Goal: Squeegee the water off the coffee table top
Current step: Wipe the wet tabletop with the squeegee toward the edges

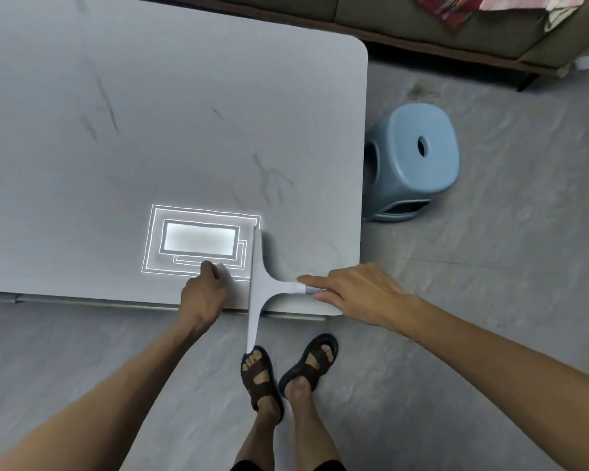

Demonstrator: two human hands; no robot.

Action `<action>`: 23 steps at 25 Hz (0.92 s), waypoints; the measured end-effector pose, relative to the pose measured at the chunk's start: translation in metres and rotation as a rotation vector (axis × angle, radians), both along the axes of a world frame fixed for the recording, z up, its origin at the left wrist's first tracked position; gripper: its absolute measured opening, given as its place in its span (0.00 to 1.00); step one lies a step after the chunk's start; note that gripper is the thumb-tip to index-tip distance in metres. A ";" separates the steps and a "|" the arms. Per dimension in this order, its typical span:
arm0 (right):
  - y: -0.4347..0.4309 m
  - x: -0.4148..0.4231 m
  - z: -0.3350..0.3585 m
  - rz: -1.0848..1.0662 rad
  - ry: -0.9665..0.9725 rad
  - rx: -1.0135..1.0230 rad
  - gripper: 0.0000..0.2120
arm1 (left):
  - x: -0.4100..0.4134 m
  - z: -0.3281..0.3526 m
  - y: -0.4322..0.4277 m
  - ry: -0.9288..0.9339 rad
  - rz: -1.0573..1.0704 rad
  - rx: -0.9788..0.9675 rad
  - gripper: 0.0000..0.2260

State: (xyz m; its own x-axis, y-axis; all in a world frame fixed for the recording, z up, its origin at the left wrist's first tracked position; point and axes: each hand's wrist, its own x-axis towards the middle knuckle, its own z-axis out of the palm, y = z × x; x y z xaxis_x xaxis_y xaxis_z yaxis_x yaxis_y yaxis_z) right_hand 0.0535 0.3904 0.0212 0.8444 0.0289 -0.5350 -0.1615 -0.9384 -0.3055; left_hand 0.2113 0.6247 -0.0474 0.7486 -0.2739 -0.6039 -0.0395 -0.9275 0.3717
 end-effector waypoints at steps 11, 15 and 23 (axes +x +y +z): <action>-0.003 -0.035 -0.037 0.034 -0.101 -0.035 0.20 | -0.047 -0.015 0.010 -0.024 -0.286 -0.031 0.13; -0.071 -0.092 -0.029 -0.071 -0.099 -0.106 0.18 | -0.060 -0.015 -0.013 -0.073 -0.316 0.101 0.12; -0.191 -0.135 0.007 -0.079 -0.003 -0.252 0.19 | -0.115 0.003 -0.077 0.032 -0.156 -0.045 0.12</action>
State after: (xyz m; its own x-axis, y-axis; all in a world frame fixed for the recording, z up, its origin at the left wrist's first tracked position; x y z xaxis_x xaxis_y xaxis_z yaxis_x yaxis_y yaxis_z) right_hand -0.0811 0.1990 0.0284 0.8404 -0.1712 -0.5141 -0.2368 -0.9694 -0.0641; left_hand 0.0963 0.5480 -0.0442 0.6755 -0.4130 -0.6109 -0.1697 -0.8933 0.4162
